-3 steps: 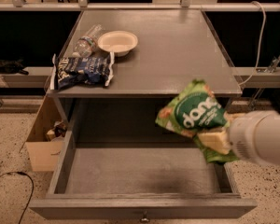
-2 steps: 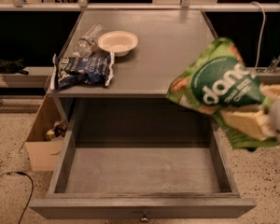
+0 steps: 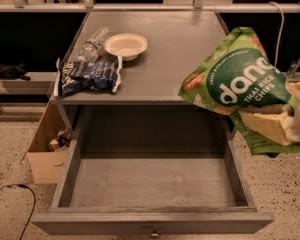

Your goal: Pick green rice chip bag from top drawer and place on counter

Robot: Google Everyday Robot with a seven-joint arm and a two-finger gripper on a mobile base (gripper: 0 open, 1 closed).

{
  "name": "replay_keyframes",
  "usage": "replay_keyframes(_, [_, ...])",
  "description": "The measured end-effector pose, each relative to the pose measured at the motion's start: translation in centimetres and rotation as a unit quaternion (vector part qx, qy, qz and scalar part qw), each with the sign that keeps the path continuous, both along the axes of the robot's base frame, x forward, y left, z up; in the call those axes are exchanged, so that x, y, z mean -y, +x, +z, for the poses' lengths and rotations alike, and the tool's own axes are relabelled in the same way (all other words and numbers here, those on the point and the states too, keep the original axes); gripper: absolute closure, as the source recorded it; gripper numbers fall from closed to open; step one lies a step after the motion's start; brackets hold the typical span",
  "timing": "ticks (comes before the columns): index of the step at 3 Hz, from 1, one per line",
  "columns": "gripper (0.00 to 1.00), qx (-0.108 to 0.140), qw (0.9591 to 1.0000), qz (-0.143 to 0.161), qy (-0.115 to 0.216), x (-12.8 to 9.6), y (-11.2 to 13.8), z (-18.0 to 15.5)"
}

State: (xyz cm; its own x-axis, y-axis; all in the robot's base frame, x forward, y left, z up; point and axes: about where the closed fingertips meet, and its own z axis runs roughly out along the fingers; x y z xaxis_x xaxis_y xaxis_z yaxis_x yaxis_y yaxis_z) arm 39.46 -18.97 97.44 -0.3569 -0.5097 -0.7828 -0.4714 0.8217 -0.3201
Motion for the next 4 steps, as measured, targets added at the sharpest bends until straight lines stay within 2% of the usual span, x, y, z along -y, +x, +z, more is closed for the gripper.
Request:
replay_keyframes(1, [1.0,0.047,0.9987,-0.002,-0.02,-0.9,1.3,3.5])
replay_keyframes(2, [1.0,0.082,0.9953,-0.007,-0.051,-3.1,4.2,7.4])
replay_keyframes(3, [1.0,0.071,0.9939,-0.003,-0.085,-6.9,10.6,9.4])
replay_keyframes(4, [1.0,0.069,0.9865,-0.01,-0.148,-5.5,14.2,9.4])
